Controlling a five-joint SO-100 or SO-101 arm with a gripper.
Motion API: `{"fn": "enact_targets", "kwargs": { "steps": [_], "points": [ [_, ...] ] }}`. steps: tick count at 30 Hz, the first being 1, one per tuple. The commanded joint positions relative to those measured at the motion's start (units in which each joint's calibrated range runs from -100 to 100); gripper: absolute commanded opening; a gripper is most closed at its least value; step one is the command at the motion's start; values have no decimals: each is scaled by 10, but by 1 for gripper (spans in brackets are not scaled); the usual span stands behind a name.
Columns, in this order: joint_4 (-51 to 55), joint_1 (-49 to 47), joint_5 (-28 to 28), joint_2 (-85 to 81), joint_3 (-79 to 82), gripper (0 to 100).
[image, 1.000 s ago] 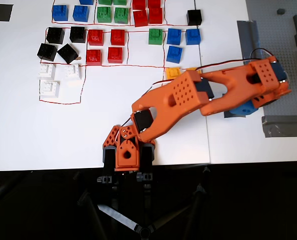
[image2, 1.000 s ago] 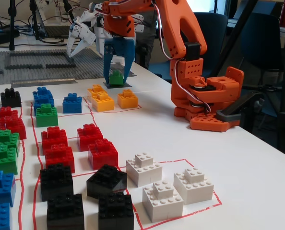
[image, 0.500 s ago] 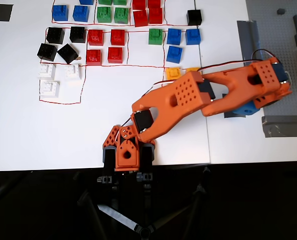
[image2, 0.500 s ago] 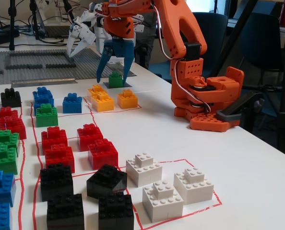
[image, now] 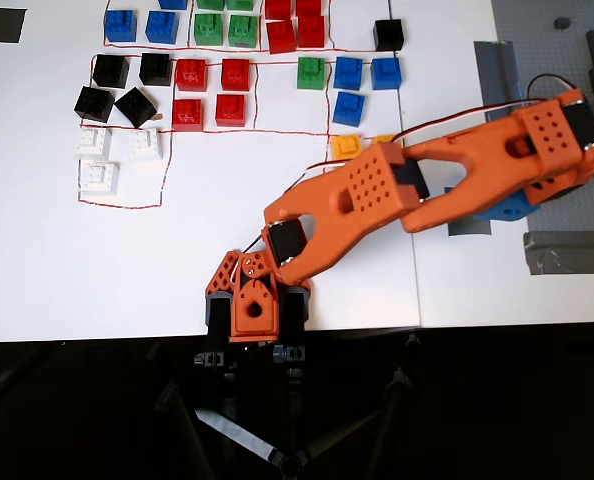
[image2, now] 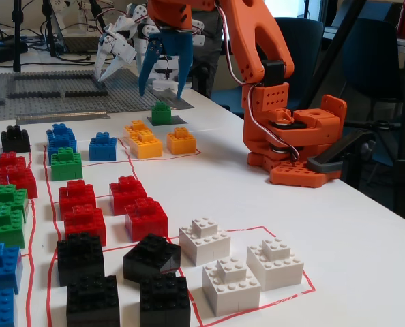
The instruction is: Grab the block and put it in the grey marker
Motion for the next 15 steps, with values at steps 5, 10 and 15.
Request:
{"fn": "enact_targets", "kwargs": {
  "steps": [5, 10, 15],
  "points": [
    [11, -79, -37, -236, 77, 18],
    [-1, -179, -105, -309, 195, 0],
    [-7, -283, -172, -351, 275, 0]
  ]
}}
